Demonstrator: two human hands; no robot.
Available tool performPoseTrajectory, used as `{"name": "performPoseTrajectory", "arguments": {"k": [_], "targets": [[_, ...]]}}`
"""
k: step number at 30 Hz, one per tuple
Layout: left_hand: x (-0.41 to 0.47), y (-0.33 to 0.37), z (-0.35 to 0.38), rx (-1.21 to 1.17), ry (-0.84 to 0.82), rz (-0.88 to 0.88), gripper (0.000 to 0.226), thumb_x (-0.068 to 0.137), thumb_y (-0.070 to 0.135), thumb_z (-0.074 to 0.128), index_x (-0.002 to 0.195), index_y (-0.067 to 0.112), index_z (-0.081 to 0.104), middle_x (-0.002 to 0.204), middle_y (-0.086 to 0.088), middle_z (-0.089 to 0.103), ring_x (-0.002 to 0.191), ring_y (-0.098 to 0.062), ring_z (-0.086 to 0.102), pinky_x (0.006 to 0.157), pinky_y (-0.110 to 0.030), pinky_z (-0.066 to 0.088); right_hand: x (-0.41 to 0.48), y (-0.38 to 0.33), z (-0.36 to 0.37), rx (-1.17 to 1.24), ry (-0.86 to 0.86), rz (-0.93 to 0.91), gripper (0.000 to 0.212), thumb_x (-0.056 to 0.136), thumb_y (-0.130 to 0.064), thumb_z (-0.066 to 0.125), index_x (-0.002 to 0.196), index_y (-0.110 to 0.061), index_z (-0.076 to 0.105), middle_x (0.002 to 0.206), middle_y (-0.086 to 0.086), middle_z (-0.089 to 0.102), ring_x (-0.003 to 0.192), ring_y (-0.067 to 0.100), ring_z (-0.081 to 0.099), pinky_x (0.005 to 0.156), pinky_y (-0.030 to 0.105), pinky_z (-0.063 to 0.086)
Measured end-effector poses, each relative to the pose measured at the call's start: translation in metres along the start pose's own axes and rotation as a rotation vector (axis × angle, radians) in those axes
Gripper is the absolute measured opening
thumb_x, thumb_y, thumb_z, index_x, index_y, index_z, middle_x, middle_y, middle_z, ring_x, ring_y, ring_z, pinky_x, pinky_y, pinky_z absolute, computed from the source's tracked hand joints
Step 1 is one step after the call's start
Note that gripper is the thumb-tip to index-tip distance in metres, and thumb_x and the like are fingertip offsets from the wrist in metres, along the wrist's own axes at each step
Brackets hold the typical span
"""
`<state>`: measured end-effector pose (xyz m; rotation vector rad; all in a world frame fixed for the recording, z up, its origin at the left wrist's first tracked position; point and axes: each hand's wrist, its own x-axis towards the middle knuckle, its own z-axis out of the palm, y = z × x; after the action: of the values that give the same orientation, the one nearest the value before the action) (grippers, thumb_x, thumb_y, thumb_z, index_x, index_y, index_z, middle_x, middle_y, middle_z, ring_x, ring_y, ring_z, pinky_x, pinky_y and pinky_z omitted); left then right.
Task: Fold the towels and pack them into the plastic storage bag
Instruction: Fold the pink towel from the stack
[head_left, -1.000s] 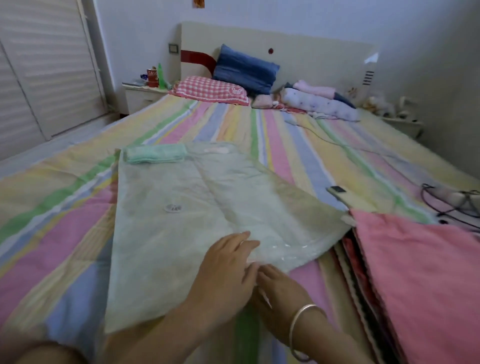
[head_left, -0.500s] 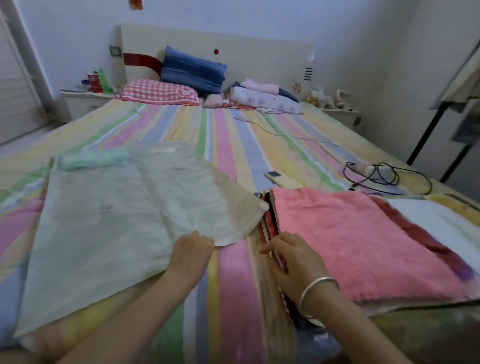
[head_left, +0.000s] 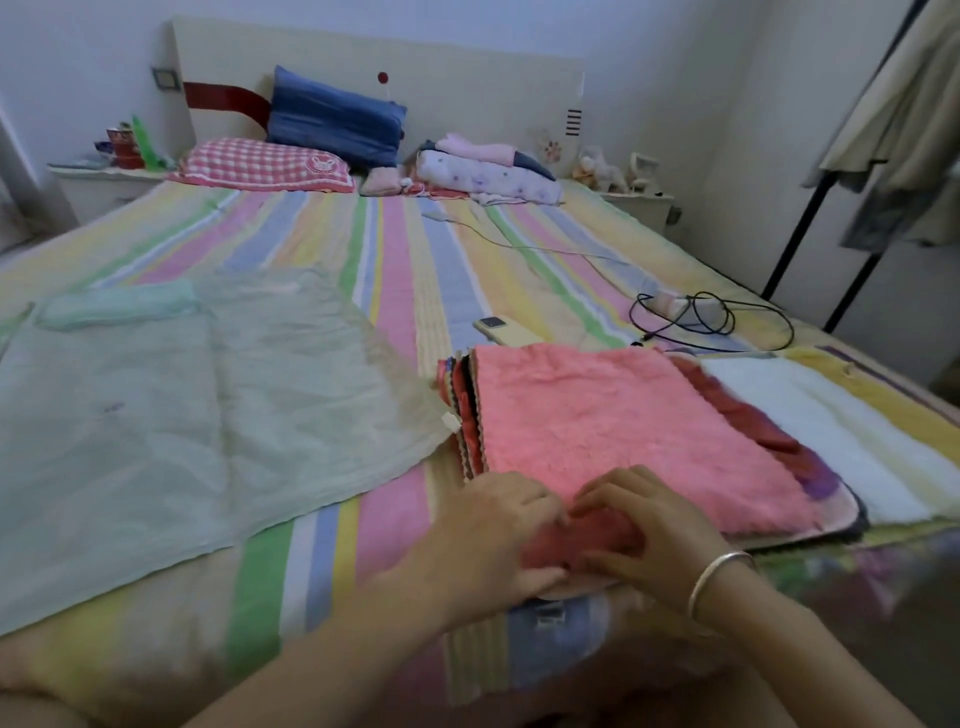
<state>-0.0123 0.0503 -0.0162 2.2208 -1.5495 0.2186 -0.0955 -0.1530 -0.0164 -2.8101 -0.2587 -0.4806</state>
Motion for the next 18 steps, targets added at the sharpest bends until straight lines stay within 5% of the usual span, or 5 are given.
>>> {"name": "performPoseTrajectory", "arguments": {"k": [7, 11, 15, 18], "targets": [[0.003, -0.009, 0.002, -0.127, 0.025, -0.046, 0.024, 0.078, 0.036, 0.066, 0.096, 0.020, 0.066, 0.095, 0.006, 0.067, 0.089, -0.011, 0.061, 0.077, -0.034, 0.049, -0.007, 0.007, 0.003, 0.073, 0.053, 0.020, 0.024, 0.078, -0.044, 0.059, 0.090, -0.028, 0.072, 0.100, -0.014, 0.070, 0.094, 0.008, 0.064, 0.074, 0.031, 0.057], [0.003, -0.014, -0.002, -0.150, -0.003, 0.002, 0.020, 0.082, 0.030, 0.068, 0.097, 0.018, 0.074, 0.104, 0.006, 0.073, 0.096, -0.008, 0.066, 0.083, -0.025, 0.051, -0.005, 0.007, -0.001, 0.128, 0.040, 0.070, 0.036, 0.082, -0.046, 0.045, 0.090, -0.026, 0.074, 0.096, -0.012, 0.072, 0.088, 0.010, 0.067, 0.075, 0.033, 0.057], [0.002, -0.012, -0.002, -0.176, 0.086, -0.079, 0.019, 0.083, 0.018, 0.061, 0.096, 0.019, 0.074, 0.094, 0.009, 0.072, 0.085, -0.003, 0.063, 0.077, -0.022, 0.051, -0.001, 0.006, -0.001, 0.093, 0.077, 0.103, 0.043, 0.084, -0.052, 0.036, 0.091, -0.027, 0.070, 0.084, -0.007, 0.070, 0.074, 0.017, 0.065, 0.064, 0.036, 0.054], [0.005, -0.010, -0.001, -0.174, 0.174, -0.181, 0.023, 0.080, 0.037, 0.061, 0.097, 0.024, 0.070, 0.092, 0.013, 0.068, 0.086, -0.003, 0.060, 0.078, -0.026, 0.049, 0.002, 0.003, 0.001, 0.044, 0.157, 0.116, 0.031, 0.088, -0.046, 0.040, 0.090, -0.027, 0.064, 0.073, -0.004, 0.067, 0.063, 0.019, 0.062, 0.054, 0.036, 0.050]]}}
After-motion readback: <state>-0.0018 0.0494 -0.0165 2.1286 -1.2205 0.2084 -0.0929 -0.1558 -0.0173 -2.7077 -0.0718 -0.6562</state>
